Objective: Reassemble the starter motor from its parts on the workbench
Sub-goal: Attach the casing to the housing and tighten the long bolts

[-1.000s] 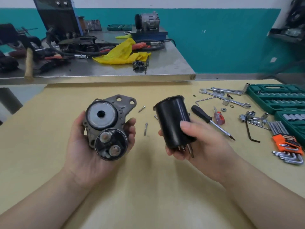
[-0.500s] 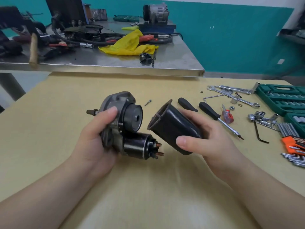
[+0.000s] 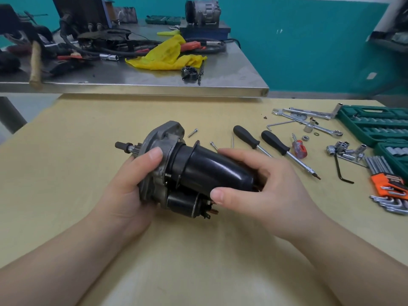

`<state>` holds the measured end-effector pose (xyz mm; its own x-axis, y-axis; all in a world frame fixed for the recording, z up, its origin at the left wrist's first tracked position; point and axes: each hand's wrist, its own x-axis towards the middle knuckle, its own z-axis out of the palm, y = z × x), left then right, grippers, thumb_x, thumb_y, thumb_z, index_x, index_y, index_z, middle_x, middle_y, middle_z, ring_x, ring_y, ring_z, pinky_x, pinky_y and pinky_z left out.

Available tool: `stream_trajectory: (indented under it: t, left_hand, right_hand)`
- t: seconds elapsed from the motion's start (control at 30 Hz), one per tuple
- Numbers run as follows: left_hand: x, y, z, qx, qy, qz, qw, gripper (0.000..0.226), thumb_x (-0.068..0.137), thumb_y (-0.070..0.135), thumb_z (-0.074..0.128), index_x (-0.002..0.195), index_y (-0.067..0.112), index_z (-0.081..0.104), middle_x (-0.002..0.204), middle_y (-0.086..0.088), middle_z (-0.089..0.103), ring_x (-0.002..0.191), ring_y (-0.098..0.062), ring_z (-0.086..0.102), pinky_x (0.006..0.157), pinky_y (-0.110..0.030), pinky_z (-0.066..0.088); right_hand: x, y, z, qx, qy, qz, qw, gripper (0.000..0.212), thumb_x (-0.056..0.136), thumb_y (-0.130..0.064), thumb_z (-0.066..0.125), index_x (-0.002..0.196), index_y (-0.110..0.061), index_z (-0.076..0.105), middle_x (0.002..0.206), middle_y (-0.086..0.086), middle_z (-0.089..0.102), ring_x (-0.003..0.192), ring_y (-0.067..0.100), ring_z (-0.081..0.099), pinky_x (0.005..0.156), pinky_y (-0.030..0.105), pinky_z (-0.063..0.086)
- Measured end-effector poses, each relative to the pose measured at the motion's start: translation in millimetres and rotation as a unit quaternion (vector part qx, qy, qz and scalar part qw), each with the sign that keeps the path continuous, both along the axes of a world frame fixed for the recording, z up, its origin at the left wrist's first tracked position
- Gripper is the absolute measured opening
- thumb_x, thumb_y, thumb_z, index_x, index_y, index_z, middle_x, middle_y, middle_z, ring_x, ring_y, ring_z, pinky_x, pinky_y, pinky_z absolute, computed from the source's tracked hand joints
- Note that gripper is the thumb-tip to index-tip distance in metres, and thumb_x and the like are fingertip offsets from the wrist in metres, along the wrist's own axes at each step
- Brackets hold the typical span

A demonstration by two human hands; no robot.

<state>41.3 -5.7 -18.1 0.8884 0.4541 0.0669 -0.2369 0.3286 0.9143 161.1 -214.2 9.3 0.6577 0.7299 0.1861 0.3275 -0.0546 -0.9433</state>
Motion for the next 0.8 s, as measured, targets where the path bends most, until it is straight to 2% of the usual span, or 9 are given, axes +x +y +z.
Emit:
stream_trajectory:
  t: [0.1,0.2,0.27,0.43,0.53,0.63,0.67,0.8]
  left_hand:
    - [2,-3,2,-0.035,0.014,-0.007,0.999,0.057,0.073,0.059,0.086,0.114,0.020,0.083,0.113,-0.007,0.082,0.108,-0.027,0.078,0.083,-0.036,0.063]
    - [5,-7,5,-0.093,0.024,-0.019,0.995,0.060,0.074,0.059,0.085,0.120,0.020,0.082,0.122,-0.008,0.080,0.117,-0.028,0.076,0.086,-0.039,0.064]
    - [7,-7,8,-0.128,0.040,-0.029,0.990,0.067,0.075,0.062,0.084,0.127,0.020,0.079,0.129,-0.010,0.077,0.123,-0.031,0.073,0.088,-0.044,0.063]
    - [6,-7,7,-0.176,0.082,-0.079,0.978,0.065,0.088,0.069,0.064,0.131,0.022,0.078,0.140,-0.011,0.072,0.128,-0.031,0.071,0.093,-0.051,0.062]
    - [4,-7,6,-0.197,0.092,-0.091,0.972,0.069,0.090,0.071,0.061,0.134,0.020,0.077,0.142,-0.012,0.071,0.128,-0.032,0.070,0.091,-0.048,0.063]
    - [2,-5,6,-0.205,0.082,-0.097,0.971,0.070,0.090,0.069,0.059,0.138,0.020,0.074,0.144,-0.012,0.069,0.130,-0.033,0.069,0.093,-0.048,0.062]
    - [1,-6,7,-0.196,0.078,-0.099,0.972,0.069,0.090,0.069,0.059,0.136,0.021,0.075,0.144,-0.010,0.069,0.130,-0.032,0.069,0.093,-0.048,0.062]
    - [2,-16,6,-0.155,0.061,-0.082,0.983,0.069,0.088,0.075,0.056,0.128,0.025,0.079,0.137,-0.006,0.074,0.124,-0.027,0.073,0.088,-0.041,0.063]
  right_hand:
    - [-3,-1,3,-0.002,-0.030,-0.031,0.999,0.074,0.064,-0.058,0.089,0.133,-0.044,0.067,0.119,-0.024,0.074,0.109,0.002,0.073,0.089,0.021,0.060]
    - [-6,-1,4,0.012,-0.053,-0.070,0.996,0.066,0.069,-0.062,0.083,0.130,-0.046,0.066,0.120,-0.023,0.072,0.108,0.005,0.073,0.090,0.030,0.060]
    - [-7,-2,6,0.010,-0.092,-0.089,0.992,0.063,0.071,-0.062,0.081,0.130,-0.046,0.065,0.120,-0.022,0.070,0.107,0.004,0.070,0.088,0.022,0.056]
    - [-9,-3,5,0.007,-0.202,-0.066,0.977,0.062,0.079,-0.034,0.082,0.138,-0.035,0.061,0.120,-0.019,0.061,0.100,0.009,0.063,0.075,0.013,0.046]
    - [-5,-2,-1,0.006,-0.181,-0.075,0.981,0.056,0.081,-0.042,0.080,0.133,-0.039,0.062,0.117,-0.021,0.066,0.106,0.009,0.067,0.080,0.015,0.052]
    - [0,-2,-3,0.013,-0.119,-0.071,0.990,0.052,0.081,-0.051,0.076,0.131,-0.041,0.063,0.113,-0.016,0.072,0.105,0.013,0.073,0.088,0.037,0.061]
    - [1,-2,-2,0.024,-0.097,-0.072,0.992,0.052,0.080,-0.052,0.076,0.130,-0.041,0.064,0.112,-0.014,0.074,0.104,0.014,0.074,0.089,0.040,0.061]
    - [-2,-3,0,0.053,-0.065,-0.083,0.993,0.051,0.078,-0.054,0.076,0.126,-0.038,0.068,0.106,-0.013,0.076,0.097,0.014,0.076,0.081,0.032,0.061]
